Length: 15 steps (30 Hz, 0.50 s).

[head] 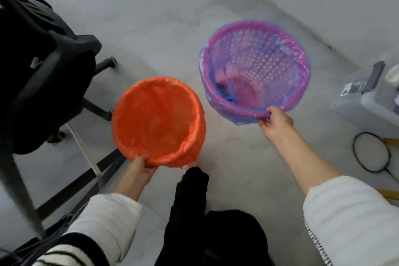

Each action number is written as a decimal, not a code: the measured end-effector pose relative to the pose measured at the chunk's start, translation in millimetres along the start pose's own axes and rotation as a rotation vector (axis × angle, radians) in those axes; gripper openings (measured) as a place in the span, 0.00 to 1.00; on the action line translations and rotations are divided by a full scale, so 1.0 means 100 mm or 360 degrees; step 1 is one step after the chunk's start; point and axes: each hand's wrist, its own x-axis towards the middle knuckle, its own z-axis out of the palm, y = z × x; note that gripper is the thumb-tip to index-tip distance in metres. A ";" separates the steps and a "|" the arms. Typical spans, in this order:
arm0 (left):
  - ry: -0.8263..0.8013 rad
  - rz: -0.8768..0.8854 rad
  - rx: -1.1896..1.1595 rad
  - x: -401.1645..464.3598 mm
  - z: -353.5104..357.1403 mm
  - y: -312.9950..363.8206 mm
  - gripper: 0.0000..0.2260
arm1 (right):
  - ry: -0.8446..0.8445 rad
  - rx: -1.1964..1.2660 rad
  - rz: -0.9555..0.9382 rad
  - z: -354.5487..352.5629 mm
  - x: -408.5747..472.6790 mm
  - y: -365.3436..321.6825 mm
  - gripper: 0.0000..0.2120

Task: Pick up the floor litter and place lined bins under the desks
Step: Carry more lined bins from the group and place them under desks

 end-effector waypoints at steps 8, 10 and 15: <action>-0.0016 -0.0088 -0.0343 1.54 0.91 0.17 0.13 | -0.0214 -0.0142 0.0065 0.84 1.31 0.67 0.12; -0.0059 -0.0095 -0.0445 1.69 0.98 0.22 0.12 | -0.0272 -0.0161 0.0077 0.90 1.45 0.80 0.11; 0.0064 -0.0082 -0.0672 2.22 0.90 0.20 0.16 | -0.0334 -0.0297 0.0117 1.10 1.74 1.06 0.11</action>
